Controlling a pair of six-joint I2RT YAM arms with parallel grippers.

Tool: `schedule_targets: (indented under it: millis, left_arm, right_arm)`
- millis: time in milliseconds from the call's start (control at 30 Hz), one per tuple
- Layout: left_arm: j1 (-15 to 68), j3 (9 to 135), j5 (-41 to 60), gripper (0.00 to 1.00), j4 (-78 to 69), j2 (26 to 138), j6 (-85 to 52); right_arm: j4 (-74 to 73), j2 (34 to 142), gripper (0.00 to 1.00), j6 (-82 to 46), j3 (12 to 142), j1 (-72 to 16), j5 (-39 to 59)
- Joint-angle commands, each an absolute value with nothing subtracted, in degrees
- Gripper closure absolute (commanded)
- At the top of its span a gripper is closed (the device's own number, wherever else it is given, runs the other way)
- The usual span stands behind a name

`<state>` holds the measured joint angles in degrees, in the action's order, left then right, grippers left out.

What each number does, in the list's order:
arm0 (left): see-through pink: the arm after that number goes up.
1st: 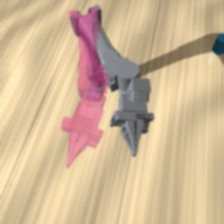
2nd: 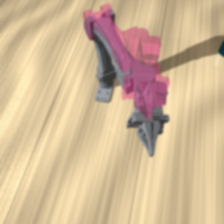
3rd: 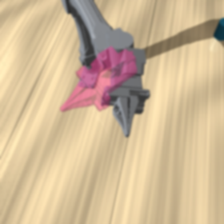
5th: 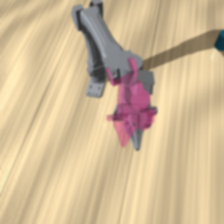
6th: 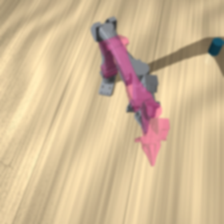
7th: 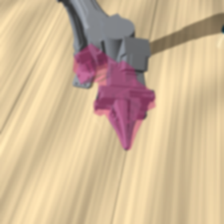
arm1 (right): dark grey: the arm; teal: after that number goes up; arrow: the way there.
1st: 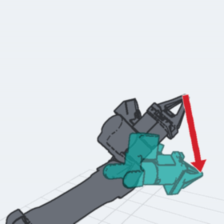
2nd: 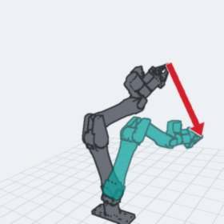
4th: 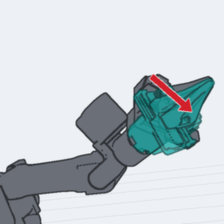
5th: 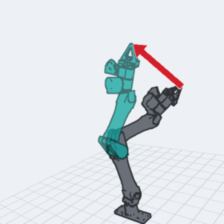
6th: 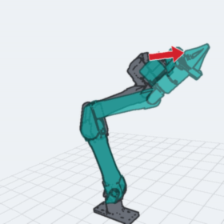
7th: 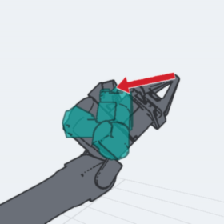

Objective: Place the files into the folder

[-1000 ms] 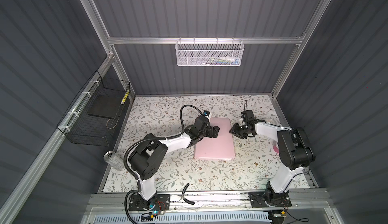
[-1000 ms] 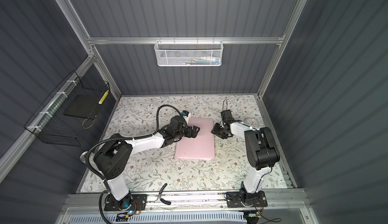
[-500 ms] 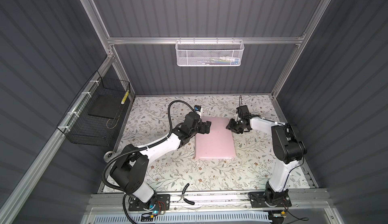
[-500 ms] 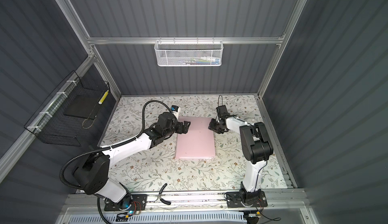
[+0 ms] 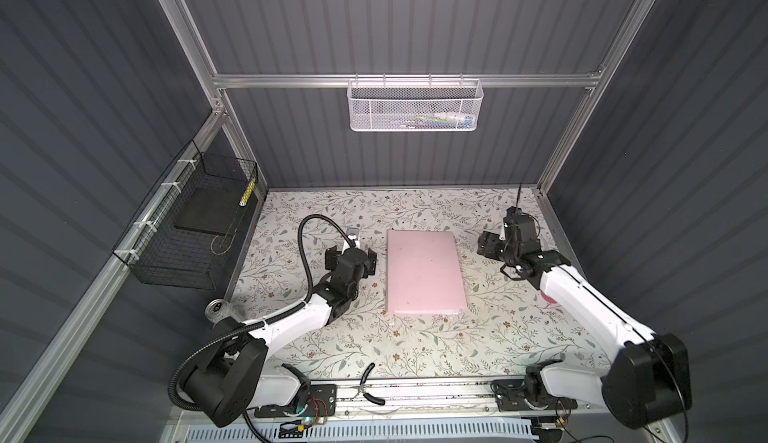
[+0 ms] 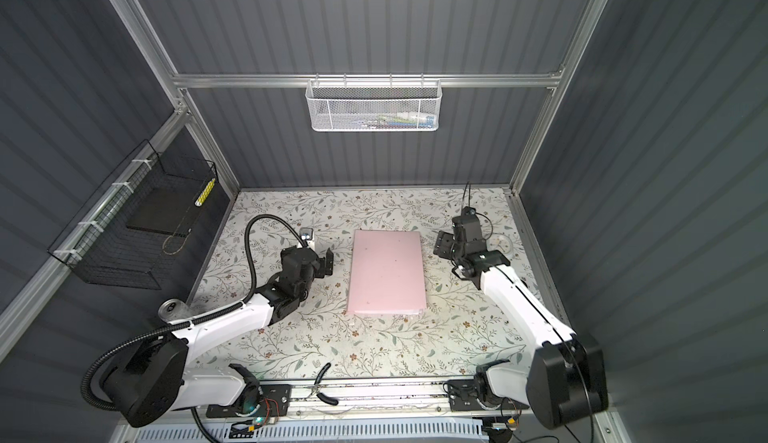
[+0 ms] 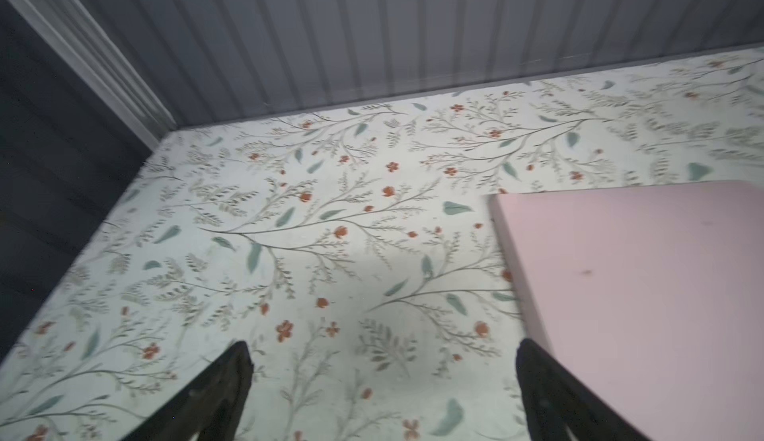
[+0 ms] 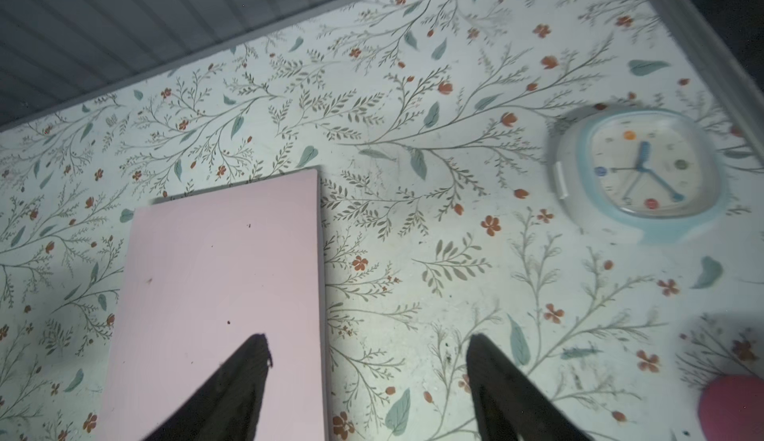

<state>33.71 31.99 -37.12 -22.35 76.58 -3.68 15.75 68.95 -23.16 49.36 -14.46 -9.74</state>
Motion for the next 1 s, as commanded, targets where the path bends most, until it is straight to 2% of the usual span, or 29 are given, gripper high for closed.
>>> schedule_targets:
  millis: [0, 100, 200, 300, 367, 467, 500, 567, 600, 667, 700, 767, 800, 967]
  left_arm:
    - [25.34, 28.56, -40.10, 0.00, -32.72, 77.30, 3.57]
    - [14.87, 25.31, -30.13, 0.00, -33.07, 77.81, -1.80]
    - [10.94, 20.85, -28.01, 0.00, -42.45, 81.33, -2.39]
    - [10.12, 21.79, -30.31, 0.00, -48.21, 85.67, -0.13]
    - [8.06, 22.90, -33.03, 0.00, -53.43, 90.64, -3.24]
    - [5.55, 24.88, -25.85, 0.00, -53.57, 94.76, -3.54]
    - [4.81, 26.01, -22.92, 0.00, -49.41, 94.35, -4.07]
    - [4.24, 25.03, -19.36, 0.00, -52.90, 96.79, -3.23]
    - [4.22, 24.49, -19.15, 0.00, -59.36, 99.05, -1.39]
    - [4.13, 26.21, -16.79, 0.00, -51.91, 97.40, -2.01]
    - [4.13, 25.36, -16.75, 0.00, -57.09, 98.84, -1.09]
    - [4.13, 26.09, -16.75, 0.00, -52.19, 97.42, -2.00]
    - [4.13, 25.45, -16.80, 0.00, -56.05, 98.58, -1.42]
    - [4.13, 25.81, -17.16, 0.00, -54.14, 98.08, -1.80]
  right_arm:
    - [11.52, 67.52, 0.19, -20.04, 46.84, -14.85, -16.83]
    - [8.47, 66.98, 0.16, -17.52, 45.48, -14.94, -19.34]
    - [-0.12, 65.32, 0.14, -14.33, 40.78, -15.03, -20.07]
    - [-7.89, 65.03, 0.12, -10.73, 36.80, -15.03, -19.32]
    - [-8.33, 66.04, 0.10, -9.94, 36.02, -14.82, -20.29]
    - [-11.00, 68.58, 0.08, -9.28, 34.07, -13.55, -22.73]
    - [-9.59, 68.45, 0.07, -10.08, 34.53, -12.72, -22.57]
    - [-14.61, 67.62, 0.06, -7.33, 32.27, -12.17, -23.55]
    - [-16.83, 67.17, 0.06, -5.37, 31.14, -12.00, -24.10]
    - [-21.58, 67.77, 0.05, -3.80, 29.07, -10.37, -24.09]
    - [-24.21, 68.91, 0.04, -3.98, 27.81, -9.02, -23.00]
    - [-30.42, 71.73, 0.03, -4.44, 24.89, -7.12, -21.28]
    - [-36.37, 74.05, 0.02, -4.28, 22.80, -6.59, -21.15]
    - [-37.92, 76.47, 0.01, -1.29, 24.37, -5.68, -20.19]
